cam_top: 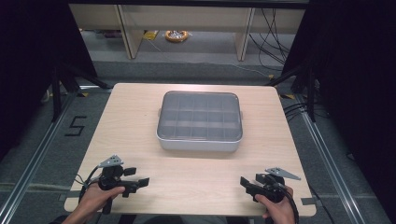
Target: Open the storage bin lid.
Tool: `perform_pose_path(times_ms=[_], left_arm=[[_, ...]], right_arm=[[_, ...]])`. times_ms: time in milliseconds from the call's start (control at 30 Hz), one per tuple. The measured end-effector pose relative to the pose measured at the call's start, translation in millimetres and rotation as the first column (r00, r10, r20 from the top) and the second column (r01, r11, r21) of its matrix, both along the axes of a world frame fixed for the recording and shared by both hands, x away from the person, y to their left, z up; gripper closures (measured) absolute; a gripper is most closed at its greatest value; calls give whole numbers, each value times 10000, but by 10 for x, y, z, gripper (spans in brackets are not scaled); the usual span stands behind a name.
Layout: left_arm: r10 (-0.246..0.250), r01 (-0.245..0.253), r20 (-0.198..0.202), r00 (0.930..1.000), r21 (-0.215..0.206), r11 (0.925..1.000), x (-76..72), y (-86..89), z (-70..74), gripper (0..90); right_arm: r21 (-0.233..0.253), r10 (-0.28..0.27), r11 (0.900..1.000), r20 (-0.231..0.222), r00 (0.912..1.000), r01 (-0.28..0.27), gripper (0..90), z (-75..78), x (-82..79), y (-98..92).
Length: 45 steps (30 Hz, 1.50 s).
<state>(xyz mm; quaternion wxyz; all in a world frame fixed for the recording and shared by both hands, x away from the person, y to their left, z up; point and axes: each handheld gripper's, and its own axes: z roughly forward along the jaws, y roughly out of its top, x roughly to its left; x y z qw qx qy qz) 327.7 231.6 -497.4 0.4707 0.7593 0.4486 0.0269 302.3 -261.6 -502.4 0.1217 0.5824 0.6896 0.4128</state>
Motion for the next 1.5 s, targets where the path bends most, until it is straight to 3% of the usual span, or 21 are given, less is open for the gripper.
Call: perform_pose_path(times_ms=[267,333,367,400,600,667,700,733,800,833,867,900,1000,1067,1167,1233,1333,1367,1433,1467,1500], left_arm=[[63,-63,-5,10000,-46,10000,3,10,-1,163],[63,-63,-21,10000,-35,10000,9,21,0,163],[154,-154,7,9999,-89,9998,11,18,-3,163],[133,-133,-45,9999,-69,9999,15,26,1,164],[190,-190,-9,9998,-150,9997,27,50,10,165],[297,-297,-16,9996,-199,9994,25,48,14,165],[309,-311,-55,9995,-260,9992,30,51,12,165],[316,-318,-71,9995,-272,9991,30,50,10,165],[306,-308,-68,9995,-289,9991,29,45,3,165],[246,-248,-88,9997,-216,9995,27,42,-2,165],[218,-220,-118,9997,-190,9996,27,41,0,165],[238,-240,-114,9997,-215,9995,28,37,-2,165],[292,-295,-116,9995,-234,9993,31,38,-6,165],[287,-289,-119,9995,-215,9993,39,45,-1,165],[352,-354,-100,9993,-259,9990,47,44,2,166],[420,-422,-88,9991,-310,9986,64,40,-5,167],[464,-468,-122,9988,-322,9984,75,40,-5,168],[490,-495,-120,9987,-377,9981,83,38,-1,167],[465,-468,-102,9989,-343,9983,95,42,11,167],[488,-491,-69,9988,-373,9981,99,42,13,168],[603,-606,-74,9982,-441,9972,102,38,14,168]], right_arm=[[-56,-73,10000,-116,9999,72,291,0,-4,-7],[196,-187,9996,-93,9998,189,291,-4,0,7],[271,-365,9989,-385,9986,375,291,14,-16,23],[253,-359,9990,-393,9986,369,291,12,-14,20],[505,-406,9979,-101,9991,410,291,-4,6,-5],[666,-443,9967,-196,9988,455,291,4,1,-3],[431,-229,9988,129,9997,223,291,-6,17,-39],[770,-450,9959,-225,9987,466,291,12,2,-9],[764,-452,9960,-216,9987,467,291,12,3,-9],[401,-274,9988,158,9995,267,293,-5,21,-39],[649,-442,9969,-41,9990,444,294,2,13,-20],[550,-326,9980,83,9994,321,294,7,18,-41],[994,-650,9928,-230,9976,670,294,17,8,-26],[1095,-681,9915,-183,9975,697,294,26,12,-36],[785,-521,9957,327,9981,494,295,4,53,-88],[1178,-787,9900,15,9969,779,295,30,42,-66],[986,-653,9933,425,9970,609,296,40,80,-109],[1214,-906,9887,167,9958,879,296,62,69,-85],[1077,-898,9904,276,9956,864,297,57,83,-99],[900,-773,9934,601,9952,717,298,34,111,-117],[958,-924,9914,320,9952,890,298,59,98,-112]])
